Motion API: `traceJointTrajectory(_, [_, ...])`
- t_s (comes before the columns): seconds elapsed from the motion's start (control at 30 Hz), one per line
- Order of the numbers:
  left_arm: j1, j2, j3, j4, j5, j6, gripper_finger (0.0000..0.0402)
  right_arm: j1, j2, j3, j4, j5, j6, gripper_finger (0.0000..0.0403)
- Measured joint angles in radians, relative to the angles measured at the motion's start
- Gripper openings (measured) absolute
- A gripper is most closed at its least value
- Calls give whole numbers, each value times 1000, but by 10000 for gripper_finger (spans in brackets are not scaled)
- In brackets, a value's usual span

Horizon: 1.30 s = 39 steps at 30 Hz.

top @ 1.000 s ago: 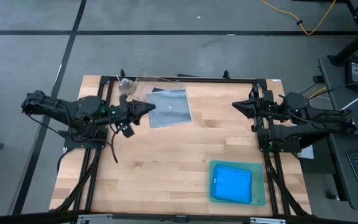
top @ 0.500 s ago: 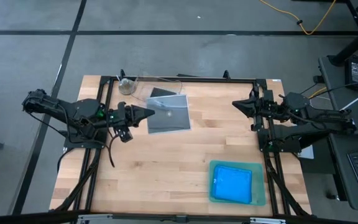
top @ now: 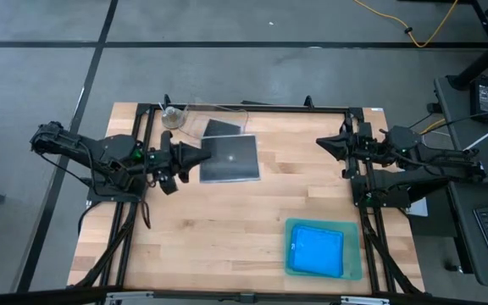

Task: Pick & place jewel cases by type
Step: Put the black cd case into the transparent bin

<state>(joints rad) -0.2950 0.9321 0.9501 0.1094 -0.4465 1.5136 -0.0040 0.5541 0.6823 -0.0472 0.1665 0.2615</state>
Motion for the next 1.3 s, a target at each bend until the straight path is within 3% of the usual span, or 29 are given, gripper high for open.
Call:
traceJointTrajectory(0.4, [0,0,0,0,0,-300,27,0,0,0,13,0,-12,7])
traceJointTrajectory(1.3, [0,0,0,0,4,-1181,27,0,0,0,87,-52,-168,7])
